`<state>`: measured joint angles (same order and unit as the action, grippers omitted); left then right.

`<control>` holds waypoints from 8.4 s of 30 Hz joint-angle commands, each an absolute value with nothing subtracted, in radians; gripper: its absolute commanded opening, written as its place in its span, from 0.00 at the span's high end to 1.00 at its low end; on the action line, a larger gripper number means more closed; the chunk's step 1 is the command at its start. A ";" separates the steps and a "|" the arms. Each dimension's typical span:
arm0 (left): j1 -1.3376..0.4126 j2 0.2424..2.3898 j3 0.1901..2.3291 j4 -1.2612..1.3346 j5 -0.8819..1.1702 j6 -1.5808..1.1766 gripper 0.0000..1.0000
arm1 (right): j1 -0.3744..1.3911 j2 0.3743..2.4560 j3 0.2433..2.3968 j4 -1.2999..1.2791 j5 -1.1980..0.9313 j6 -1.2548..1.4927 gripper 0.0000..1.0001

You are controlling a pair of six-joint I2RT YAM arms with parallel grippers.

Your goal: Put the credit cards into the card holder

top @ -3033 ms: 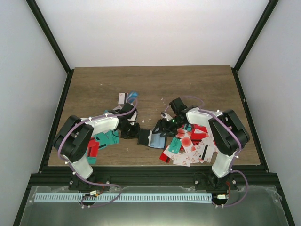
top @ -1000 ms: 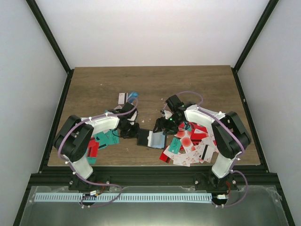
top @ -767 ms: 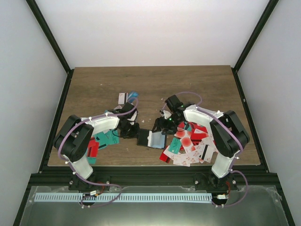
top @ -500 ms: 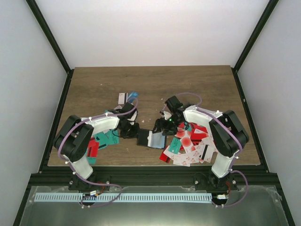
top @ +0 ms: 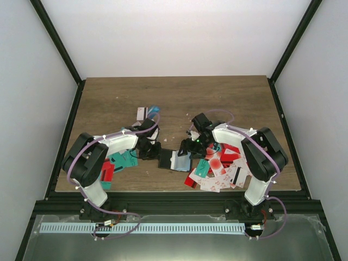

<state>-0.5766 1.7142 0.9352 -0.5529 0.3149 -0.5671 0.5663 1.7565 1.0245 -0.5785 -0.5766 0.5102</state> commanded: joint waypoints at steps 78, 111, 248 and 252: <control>-0.525 1.248 0.929 -0.785 0.204 -0.589 0.30 | 0.655 1.797 1.300 -0.636 -0.675 0.433 0.28; -0.969 2.136 1.595 -0.731 0.614 -0.521 0.80 | 0.225 1.074 0.563 -0.566 -0.233 0.680 0.22; -0.569 1.524 1.288 -0.325 0.826 -0.615 0.49 | 0.225 1.128 0.657 0.424 -1.090 1.033 0.99; -0.565 1.482 1.253 -0.225 0.925 -0.666 0.49 | 0.225 1.137 0.684 0.552 -1.117 1.121 0.99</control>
<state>-0.5640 1.5223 1.2819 -0.3504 0.7982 -0.6289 0.2203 1.1290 0.6266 0.3531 -1.0492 1.0054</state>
